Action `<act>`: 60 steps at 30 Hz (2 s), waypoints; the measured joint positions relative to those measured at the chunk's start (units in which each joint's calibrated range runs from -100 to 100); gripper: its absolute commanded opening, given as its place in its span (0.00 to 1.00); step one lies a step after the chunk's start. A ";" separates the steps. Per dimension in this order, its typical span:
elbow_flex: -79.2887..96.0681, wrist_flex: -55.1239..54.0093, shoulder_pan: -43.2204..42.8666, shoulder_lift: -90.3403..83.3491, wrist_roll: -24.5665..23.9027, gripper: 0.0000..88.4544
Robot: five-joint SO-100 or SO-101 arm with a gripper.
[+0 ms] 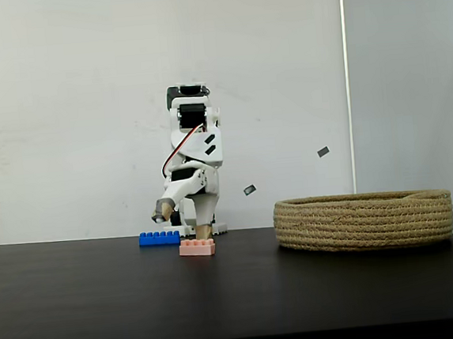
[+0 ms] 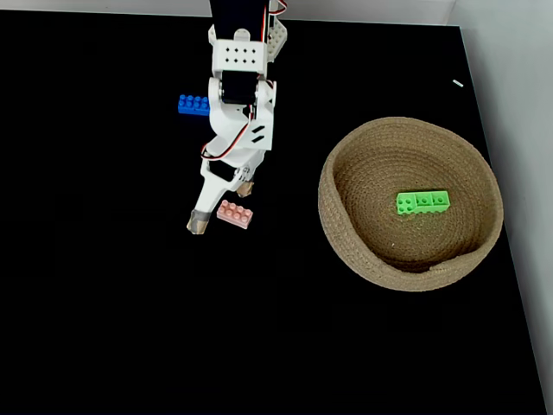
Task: Place the lego blocks in the tray
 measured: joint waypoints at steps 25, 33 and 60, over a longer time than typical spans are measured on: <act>-1.59 5.93 -7.17 -3.82 -2.25 0.00; -2.83 17.13 -27.52 -20.53 -8.79 0.00; 16.53 -2.68 -29.80 -29.86 -9.72 0.37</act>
